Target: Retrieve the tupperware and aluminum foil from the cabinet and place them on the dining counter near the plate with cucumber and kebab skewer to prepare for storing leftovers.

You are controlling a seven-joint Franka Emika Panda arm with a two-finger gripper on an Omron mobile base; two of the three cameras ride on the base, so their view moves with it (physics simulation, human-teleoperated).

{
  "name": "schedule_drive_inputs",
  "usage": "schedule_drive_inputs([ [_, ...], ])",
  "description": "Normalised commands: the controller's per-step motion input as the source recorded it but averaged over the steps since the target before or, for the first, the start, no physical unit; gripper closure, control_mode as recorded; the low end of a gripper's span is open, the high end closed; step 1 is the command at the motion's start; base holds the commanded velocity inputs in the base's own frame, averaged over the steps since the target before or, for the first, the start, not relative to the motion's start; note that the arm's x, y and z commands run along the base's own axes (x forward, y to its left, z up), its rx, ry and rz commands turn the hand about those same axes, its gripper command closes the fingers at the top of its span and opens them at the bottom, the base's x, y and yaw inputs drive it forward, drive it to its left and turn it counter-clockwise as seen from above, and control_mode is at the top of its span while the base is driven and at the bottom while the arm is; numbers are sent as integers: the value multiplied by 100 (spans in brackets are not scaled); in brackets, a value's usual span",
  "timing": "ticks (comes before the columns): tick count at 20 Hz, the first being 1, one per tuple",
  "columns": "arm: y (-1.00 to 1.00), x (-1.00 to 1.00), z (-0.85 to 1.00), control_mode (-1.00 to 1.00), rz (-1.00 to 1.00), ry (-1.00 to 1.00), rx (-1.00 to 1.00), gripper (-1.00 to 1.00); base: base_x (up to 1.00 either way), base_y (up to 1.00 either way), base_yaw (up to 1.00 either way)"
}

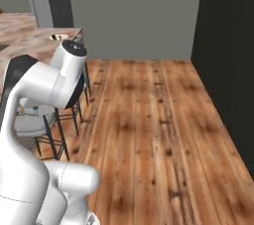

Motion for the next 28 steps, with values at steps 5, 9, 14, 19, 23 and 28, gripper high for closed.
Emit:
schedule_drive_inputs([
  [5,0,0,0,100,0,0,0,100,100,-71,45],
  [9,0,0,0,100,0,0,0,100,100,-65,48],
  [14,0,0,0,100,0,0,0,100,100,-66,48],
  [19,0,0,0,100,0,0,0,100,100,-70,45],
  [23,0,0,0,100,0,0,0,100,100,-77,42],
  [28,0,0,0,100,0,0,0,100,100,-84,39],
])
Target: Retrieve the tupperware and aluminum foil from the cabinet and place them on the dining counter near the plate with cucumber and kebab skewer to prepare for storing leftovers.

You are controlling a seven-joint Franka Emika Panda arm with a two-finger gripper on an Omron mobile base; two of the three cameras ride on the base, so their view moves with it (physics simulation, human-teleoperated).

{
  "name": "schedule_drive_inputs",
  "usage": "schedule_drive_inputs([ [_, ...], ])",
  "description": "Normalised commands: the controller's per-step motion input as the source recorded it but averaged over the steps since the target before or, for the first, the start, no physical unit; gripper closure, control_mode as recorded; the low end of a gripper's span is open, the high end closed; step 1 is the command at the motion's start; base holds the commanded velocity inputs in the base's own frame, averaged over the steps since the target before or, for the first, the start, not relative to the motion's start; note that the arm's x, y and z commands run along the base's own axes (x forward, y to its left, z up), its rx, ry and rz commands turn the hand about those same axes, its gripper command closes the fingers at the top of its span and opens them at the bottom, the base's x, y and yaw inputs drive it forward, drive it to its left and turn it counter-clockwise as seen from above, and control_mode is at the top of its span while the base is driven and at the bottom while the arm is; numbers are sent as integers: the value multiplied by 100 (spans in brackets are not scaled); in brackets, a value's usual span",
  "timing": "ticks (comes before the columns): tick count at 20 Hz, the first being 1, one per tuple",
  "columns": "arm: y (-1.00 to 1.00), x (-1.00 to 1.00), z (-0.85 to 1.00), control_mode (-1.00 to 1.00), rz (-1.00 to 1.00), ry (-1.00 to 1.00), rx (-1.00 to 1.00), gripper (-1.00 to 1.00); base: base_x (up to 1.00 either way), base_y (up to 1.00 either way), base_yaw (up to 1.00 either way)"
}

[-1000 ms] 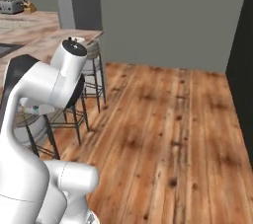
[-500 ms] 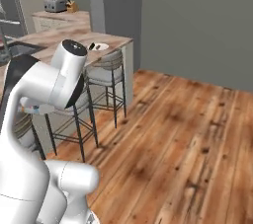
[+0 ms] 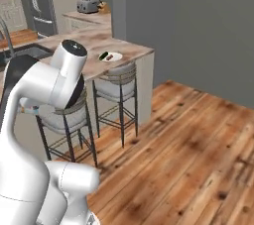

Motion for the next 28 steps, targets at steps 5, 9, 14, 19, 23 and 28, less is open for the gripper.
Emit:
schedule_drive_inputs([
  [5,0,0,0,100,0,0,0,100,100,-84,38],
  [9,0,0,0,100,0,0,0,100,100,-82,39],
  [14,0,0,0,100,0,0,0,100,100,-77,40],
  [19,0,0,0,100,0,0,0,100,100,-74,40],
  [23,0,0,0,100,0,0,0,100,100,-65,40],
  [28,0,0,0,100,0,0,0,100,100,-52,40],
])
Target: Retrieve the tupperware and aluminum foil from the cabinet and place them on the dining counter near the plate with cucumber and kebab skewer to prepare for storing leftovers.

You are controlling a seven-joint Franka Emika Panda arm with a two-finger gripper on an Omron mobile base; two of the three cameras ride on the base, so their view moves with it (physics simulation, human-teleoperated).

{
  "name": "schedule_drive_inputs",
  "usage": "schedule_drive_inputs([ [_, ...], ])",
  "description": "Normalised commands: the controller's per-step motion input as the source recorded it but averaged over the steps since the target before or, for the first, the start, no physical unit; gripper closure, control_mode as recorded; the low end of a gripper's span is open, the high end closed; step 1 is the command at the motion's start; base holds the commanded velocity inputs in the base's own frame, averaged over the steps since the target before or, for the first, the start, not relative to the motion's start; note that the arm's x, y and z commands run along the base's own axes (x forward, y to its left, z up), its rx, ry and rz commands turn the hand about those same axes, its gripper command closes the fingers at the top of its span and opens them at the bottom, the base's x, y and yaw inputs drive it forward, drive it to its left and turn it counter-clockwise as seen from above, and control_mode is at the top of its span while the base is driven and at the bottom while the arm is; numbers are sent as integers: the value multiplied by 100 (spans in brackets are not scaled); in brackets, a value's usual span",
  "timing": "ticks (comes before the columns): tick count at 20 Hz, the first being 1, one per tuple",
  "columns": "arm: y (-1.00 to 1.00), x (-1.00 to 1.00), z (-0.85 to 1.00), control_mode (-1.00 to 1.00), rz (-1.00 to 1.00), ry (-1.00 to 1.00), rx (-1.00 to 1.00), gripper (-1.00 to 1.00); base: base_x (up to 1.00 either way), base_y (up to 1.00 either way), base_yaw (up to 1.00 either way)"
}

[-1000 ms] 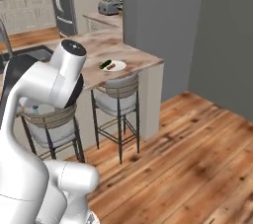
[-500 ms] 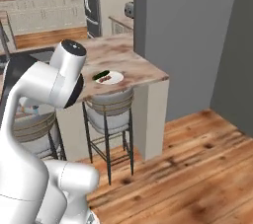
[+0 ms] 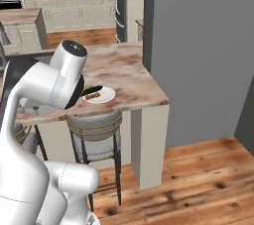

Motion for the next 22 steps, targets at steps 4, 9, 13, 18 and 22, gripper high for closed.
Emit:
schedule_drive_inputs([
  [4,0,0,0,100,0,0,0,100,100,-42,41],
  [9,0,0,0,100,0,0,0,100,100,-14,43],
  [13,0,0,0,100,0,0,0,100,100,0,44],
  [18,-11,34,-1,-100,8,-27,0,100,39,-1,16],
  [22,-47,25,0,-100,-4,-54,0,100,0,0,0],
])
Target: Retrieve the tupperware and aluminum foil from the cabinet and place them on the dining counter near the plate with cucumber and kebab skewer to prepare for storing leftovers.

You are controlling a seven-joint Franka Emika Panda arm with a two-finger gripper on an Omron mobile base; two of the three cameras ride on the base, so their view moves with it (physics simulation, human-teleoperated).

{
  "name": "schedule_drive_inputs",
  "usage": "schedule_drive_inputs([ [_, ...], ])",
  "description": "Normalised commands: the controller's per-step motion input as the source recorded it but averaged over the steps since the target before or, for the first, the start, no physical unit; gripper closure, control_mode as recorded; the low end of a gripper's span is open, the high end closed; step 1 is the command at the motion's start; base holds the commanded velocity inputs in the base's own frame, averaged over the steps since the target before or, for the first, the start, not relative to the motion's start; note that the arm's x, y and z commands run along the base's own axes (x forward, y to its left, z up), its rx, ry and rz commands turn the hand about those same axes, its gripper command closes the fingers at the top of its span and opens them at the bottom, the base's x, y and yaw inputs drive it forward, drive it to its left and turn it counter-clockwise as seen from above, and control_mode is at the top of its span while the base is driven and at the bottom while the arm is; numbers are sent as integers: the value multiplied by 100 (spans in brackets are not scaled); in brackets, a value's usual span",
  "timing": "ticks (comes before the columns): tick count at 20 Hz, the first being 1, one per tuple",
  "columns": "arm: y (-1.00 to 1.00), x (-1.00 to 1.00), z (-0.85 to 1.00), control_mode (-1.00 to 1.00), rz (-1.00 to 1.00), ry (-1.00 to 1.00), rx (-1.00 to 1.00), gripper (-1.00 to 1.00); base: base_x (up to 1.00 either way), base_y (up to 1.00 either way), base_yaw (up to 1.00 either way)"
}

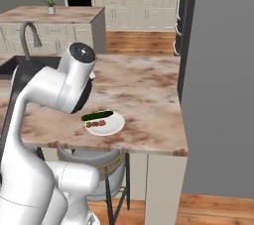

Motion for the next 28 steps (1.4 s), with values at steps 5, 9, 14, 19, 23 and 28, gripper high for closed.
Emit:
schedule_drive_inputs([
  [5,-56,26,-7,-100,-29,-35,0,100,0,0,0],
  [9,-92,56,-9,-100,-33,21,0,100,0,0,0],
  [14,-96,75,-23,-100,-23,23,0,100,0,0,0],
  [19,-73,63,-45,-100,-15,6,0,100,0,0,0],
  [23,-34,51,-56,-100,-12,0,0,100,0,0,0],
  [28,-21,59,-60,-100,-12,0,0,100,0,0,0],
])
